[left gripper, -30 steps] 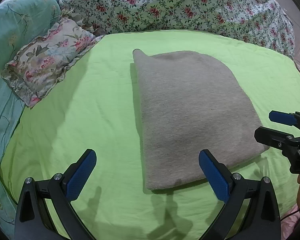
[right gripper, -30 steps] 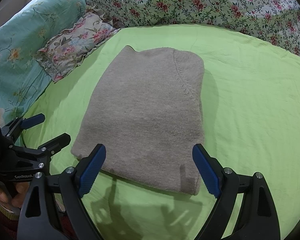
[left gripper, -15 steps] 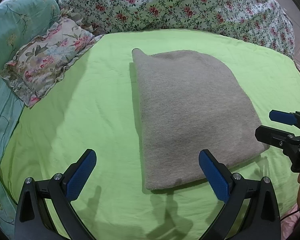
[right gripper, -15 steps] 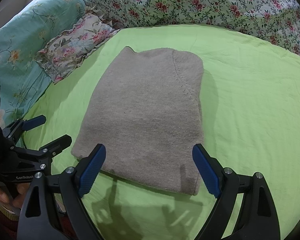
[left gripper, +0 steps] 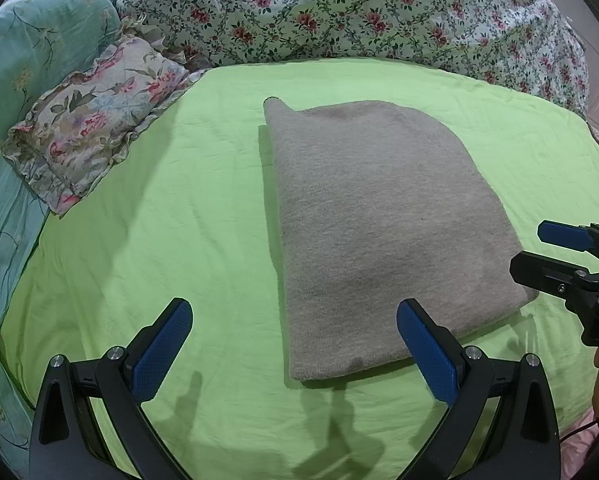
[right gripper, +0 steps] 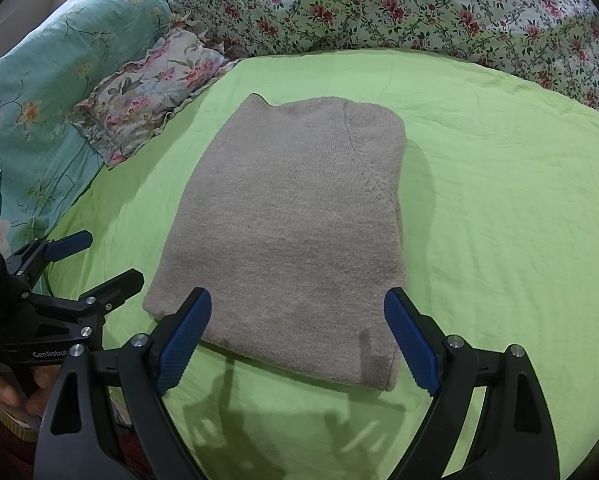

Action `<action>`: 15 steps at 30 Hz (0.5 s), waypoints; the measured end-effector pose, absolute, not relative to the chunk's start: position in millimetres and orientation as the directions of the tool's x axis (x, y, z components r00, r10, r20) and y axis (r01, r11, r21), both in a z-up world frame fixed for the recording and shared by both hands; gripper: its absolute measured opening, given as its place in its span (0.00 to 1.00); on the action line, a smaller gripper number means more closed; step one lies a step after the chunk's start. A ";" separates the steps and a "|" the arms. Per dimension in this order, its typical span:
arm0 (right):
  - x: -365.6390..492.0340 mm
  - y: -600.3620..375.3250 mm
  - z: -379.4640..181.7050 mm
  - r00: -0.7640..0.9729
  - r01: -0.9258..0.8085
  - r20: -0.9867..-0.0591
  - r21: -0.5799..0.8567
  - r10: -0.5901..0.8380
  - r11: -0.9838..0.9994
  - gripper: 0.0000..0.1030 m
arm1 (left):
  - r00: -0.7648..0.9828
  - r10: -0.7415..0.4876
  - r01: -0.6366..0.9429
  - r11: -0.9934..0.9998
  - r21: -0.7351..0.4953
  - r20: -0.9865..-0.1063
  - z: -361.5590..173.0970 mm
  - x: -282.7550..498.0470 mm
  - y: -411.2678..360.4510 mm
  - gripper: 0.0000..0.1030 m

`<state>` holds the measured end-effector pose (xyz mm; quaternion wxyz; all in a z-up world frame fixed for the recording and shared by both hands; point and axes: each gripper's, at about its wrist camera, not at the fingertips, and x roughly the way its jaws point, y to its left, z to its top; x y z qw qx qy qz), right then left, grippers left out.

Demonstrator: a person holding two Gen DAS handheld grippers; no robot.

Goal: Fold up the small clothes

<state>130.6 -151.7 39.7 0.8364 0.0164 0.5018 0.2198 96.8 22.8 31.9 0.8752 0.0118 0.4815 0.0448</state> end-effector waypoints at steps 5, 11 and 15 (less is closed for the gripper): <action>130.0 -151.6 39.6 0.400 -0.349 -0.832 0.248 0.383 0.904 0.86 | 0.534 0.088 -0.065 0.996 0.063 -0.841 32.5 96.3 22.4 0.99; 130.1 -152.2 39.7 0.400 -0.350 -0.831 0.251 0.387 0.902 0.86 | 0.534 0.089 -0.066 0.996 0.064 -0.841 32.8 96.2 22.3 0.99; 129.9 -151.3 42.0 0.401 -0.349 -0.830 0.254 0.388 0.902 0.86 | 0.534 0.088 -0.063 0.996 0.064 -0.841 33.1 96.6 22.2 0.99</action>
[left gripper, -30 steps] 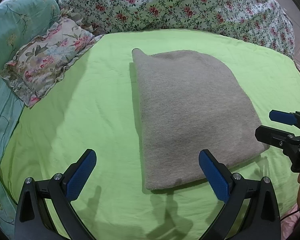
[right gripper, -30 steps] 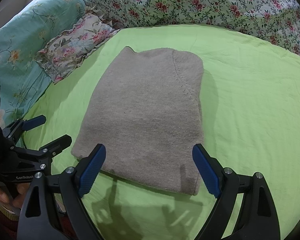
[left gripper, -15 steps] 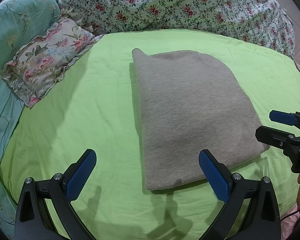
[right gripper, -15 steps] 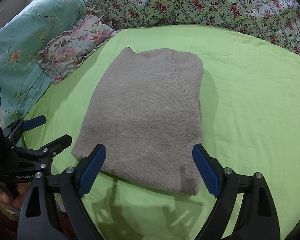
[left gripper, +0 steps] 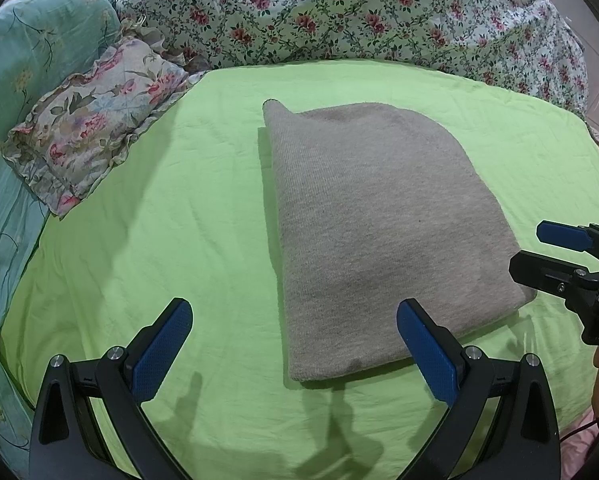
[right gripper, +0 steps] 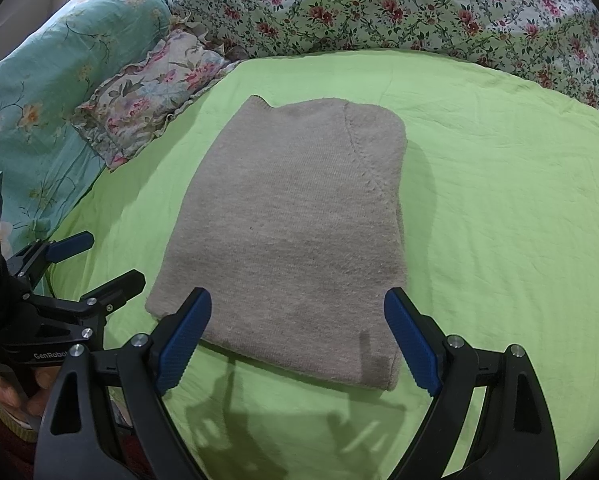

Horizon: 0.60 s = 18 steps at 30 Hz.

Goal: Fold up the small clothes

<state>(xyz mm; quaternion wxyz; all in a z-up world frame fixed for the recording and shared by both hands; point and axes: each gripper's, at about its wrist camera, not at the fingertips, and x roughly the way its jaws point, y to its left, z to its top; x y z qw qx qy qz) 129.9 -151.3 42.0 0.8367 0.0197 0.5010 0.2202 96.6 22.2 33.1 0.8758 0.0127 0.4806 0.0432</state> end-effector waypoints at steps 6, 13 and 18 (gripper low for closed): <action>130.2 -151.3 42.1 0.400 -0.348 -0.830 0.255 0.389 0.902 0.86 | 0.534 0.087 -0.060 0.996 0.065 -0.841 35.5 97.4 20.5 0.99; 130.3 -152.1 41.6 0.400 -0.349 -0.829 0.255 0.390 0.902 0.86 | 0.535 0.086 -0.058 0.996 0.066 -0.840 35.8 97.5 19.8 0.99; 130.9 -151.3 43.1 0.402 -0.347 -0.827 0.259 0.392 0.902 0.86 | 0.534 0.089 -0.059 0.996 0.068 -0.841 35.6 97.6 18.6 0.99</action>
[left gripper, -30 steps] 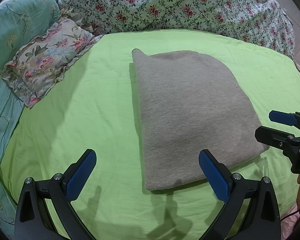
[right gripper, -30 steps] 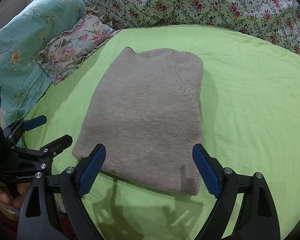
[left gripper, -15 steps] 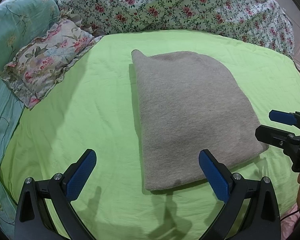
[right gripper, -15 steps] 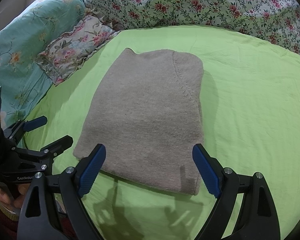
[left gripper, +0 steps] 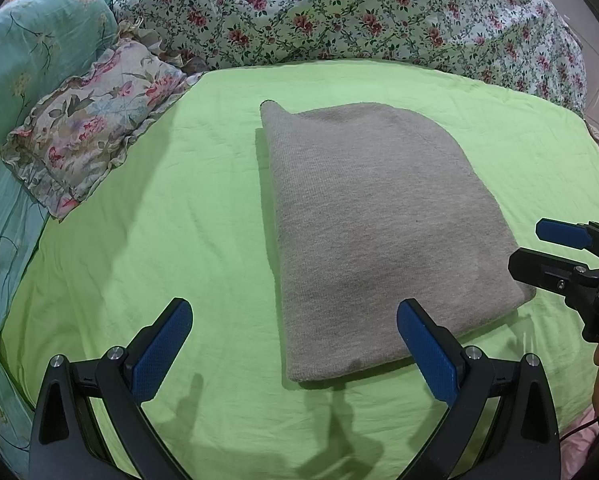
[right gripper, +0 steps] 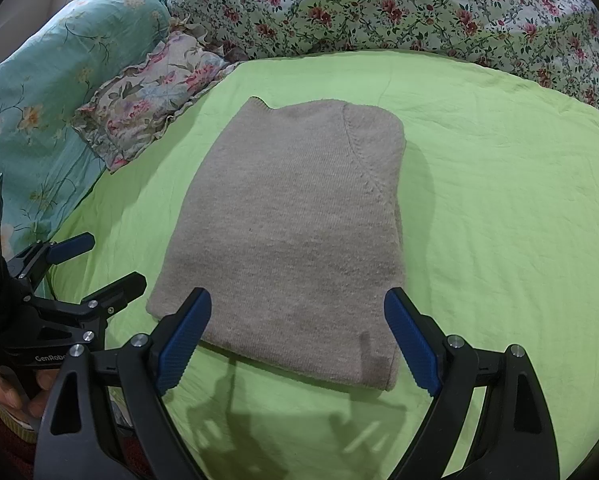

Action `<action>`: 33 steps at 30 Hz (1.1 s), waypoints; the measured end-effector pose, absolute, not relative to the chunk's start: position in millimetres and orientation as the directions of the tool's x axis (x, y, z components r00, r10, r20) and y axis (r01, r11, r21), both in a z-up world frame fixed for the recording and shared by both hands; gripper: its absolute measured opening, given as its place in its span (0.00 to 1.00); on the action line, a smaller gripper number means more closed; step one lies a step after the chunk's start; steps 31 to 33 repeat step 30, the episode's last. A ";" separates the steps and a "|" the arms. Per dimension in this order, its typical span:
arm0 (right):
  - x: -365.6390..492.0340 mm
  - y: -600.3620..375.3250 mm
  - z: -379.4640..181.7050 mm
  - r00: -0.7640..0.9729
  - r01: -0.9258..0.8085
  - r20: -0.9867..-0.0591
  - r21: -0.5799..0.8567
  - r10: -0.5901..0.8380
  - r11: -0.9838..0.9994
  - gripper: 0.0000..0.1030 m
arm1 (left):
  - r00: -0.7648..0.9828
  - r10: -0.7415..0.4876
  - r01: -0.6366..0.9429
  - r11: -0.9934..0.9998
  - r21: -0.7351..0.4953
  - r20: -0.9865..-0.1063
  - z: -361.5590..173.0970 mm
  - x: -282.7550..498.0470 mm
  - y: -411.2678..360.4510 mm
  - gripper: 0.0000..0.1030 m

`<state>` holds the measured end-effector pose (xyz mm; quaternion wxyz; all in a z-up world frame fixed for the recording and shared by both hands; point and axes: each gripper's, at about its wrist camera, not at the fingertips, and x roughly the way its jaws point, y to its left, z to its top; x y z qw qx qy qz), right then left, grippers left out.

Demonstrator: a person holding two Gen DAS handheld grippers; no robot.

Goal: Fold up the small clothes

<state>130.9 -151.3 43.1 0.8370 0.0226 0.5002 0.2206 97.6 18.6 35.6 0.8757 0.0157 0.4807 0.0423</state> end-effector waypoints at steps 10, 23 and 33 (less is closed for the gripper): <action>131.2 -151.9 43.0 0.402 -0.344 -0.827 0.262 0.394 0.901 0.86 | 0.534 0.089 -0.059 0.996 0.068 -0.841 34.9 99.3 19.2 0.99; 137.6 -152.0 45.0 0.408 -0.335 -0.824 0.266 0.394 0.904 0.86 | 0.553 0.076 -0.064 0.997 0.049 -0.830 37.9 105.9 25.6 0.99; 141.8 -153.9 43.2 0.407 -0.333 -0.818 0.281 0.406 0.900 0.86 | 0.554 0.087 -0.073 0.996 0.056 -0.828 39.7 110.0 28.7 0.99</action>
